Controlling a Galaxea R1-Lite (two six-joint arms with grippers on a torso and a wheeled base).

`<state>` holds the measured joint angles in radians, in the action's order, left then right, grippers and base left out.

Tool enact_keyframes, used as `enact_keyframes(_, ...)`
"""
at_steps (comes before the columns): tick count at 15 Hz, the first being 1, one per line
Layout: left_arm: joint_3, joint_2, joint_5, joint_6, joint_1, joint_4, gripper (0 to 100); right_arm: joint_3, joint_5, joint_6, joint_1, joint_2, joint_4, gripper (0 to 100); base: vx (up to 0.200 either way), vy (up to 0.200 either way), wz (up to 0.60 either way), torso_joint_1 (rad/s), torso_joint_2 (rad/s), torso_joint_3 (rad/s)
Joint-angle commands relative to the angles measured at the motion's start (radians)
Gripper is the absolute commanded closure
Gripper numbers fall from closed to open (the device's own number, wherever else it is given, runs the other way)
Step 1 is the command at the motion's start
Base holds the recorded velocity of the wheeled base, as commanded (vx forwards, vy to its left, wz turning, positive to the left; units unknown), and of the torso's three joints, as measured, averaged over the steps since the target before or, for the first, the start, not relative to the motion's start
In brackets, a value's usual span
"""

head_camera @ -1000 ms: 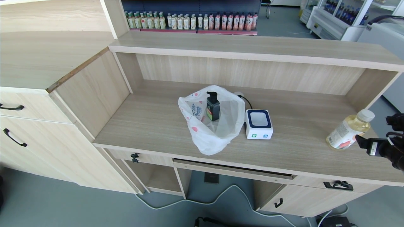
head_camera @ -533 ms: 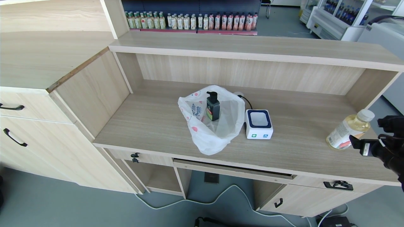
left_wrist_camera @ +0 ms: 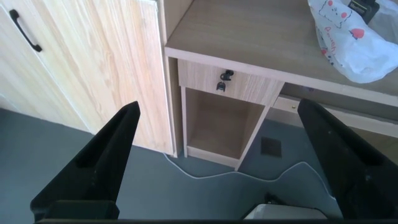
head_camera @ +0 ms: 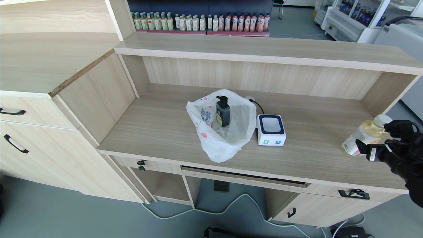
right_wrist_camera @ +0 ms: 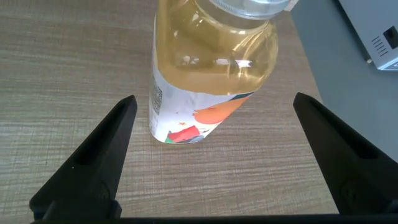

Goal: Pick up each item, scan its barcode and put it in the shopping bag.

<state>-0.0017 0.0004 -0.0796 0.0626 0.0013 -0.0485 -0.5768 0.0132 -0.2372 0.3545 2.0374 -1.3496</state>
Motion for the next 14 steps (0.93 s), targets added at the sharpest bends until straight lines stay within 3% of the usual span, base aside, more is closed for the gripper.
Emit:
enact_keyframes(1,0.000,0.000,0.000,0.000,0.000,-0.001,0,-0.011,0.001,-0.001,-0.005,0.017,0.000,0,0.000,0.000,0.00,0.000,0.00,0.000)
enact_keyframes(14,0.000,0.000,0.000,0.000,0.000,-0.001,0,-0.129,0.017,0.001,-0.019,0.110,-0.020,0,0.000,0.000,0.00,0.000,0.00,0.000)
